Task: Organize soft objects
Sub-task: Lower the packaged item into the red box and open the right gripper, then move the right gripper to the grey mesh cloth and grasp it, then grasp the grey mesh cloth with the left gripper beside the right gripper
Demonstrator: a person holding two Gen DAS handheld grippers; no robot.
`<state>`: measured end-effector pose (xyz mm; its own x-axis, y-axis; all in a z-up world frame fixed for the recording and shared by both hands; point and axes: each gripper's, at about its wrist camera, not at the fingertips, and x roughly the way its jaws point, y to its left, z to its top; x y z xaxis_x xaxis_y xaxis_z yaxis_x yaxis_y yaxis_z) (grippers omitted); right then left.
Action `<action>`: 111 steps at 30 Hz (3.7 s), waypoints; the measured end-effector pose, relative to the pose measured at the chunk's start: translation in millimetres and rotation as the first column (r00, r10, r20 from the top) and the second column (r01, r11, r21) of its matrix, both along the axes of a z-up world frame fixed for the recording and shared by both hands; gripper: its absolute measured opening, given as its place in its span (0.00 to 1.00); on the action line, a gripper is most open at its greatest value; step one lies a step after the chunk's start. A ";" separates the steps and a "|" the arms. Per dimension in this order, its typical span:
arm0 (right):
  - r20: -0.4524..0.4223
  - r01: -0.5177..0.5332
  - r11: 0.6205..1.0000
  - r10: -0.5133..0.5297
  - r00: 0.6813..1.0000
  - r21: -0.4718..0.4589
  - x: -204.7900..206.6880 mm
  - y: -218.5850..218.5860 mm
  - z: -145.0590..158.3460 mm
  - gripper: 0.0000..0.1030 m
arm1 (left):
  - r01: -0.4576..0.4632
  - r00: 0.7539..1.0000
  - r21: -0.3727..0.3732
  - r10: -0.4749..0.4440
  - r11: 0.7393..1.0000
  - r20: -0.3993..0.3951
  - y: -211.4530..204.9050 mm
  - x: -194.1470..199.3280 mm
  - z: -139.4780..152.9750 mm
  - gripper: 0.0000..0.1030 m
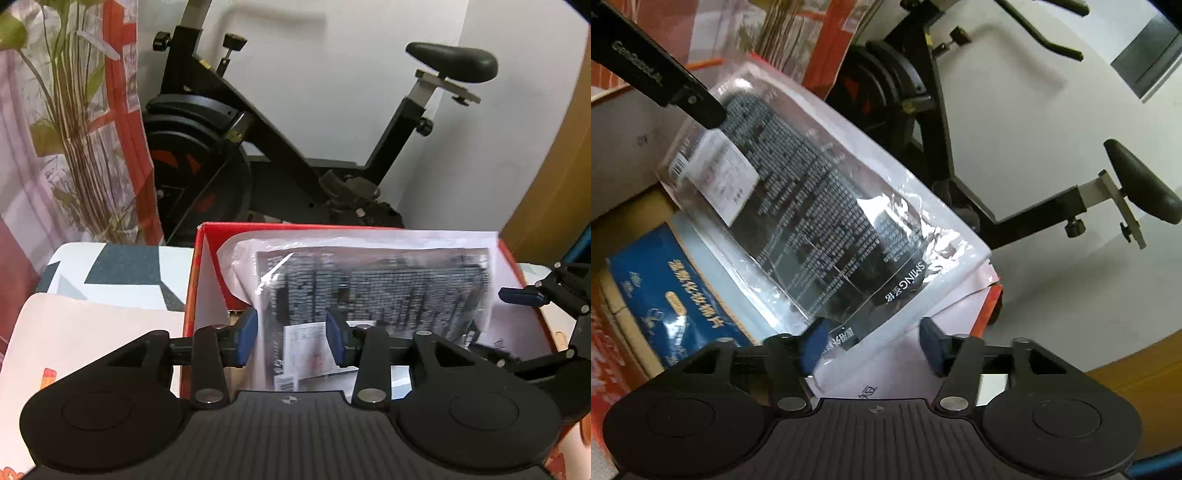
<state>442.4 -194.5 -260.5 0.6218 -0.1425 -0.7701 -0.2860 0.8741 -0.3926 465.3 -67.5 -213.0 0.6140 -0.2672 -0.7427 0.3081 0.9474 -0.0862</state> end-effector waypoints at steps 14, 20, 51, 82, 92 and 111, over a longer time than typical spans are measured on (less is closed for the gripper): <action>0.156 0.049 0.988 -0.072 0.985 0.148 -60.4 -0.8 62.0 0.67 | 0.031 0.994 -0.006 -0.030 0.999 0.108 2.0 -54.2 39.7 0.63; 0.249 0.099 0.955 -0.172 0.953 0.281 -102.4 -2.7 76.2 0.81 | 0.019 0.990 -0.008 -0.017 1.000 0.141 12.0 -88.2 49.6 0.77; 0.206 0.178 0.799 -0.351 0.913 0.575 -223.5 34.9 0.8 0.98 | -0.079 0.979 -0.025 0.083 0.997 0.187 74.8 -229.6 -1.6 1.00; 0.212 0.153 0.766 -0.355 0.910 0.625 -237.2 30.6 -72.2 0.31 | -0.248 0.968 -0.155 0.250 0.956 -0.003 118.7 -234.5 -45.8 0.83; 0.212 0.147 0.758 -0.355 0.911 0.635 -237.9 29.1 -72.6 0.29 | -0.198 0.980 -0.167 0.196 0.966 -0.029 107.1 -242.4 -46.7 0.80; 0.216 0.146 0.766 -0.351 0.911 0.626 -237.7 30.2 -72.6 0.29 | -0.181 0.980 -0.187 0.161 0.966 -0.116 91.3 -242.7 -50.4 0.66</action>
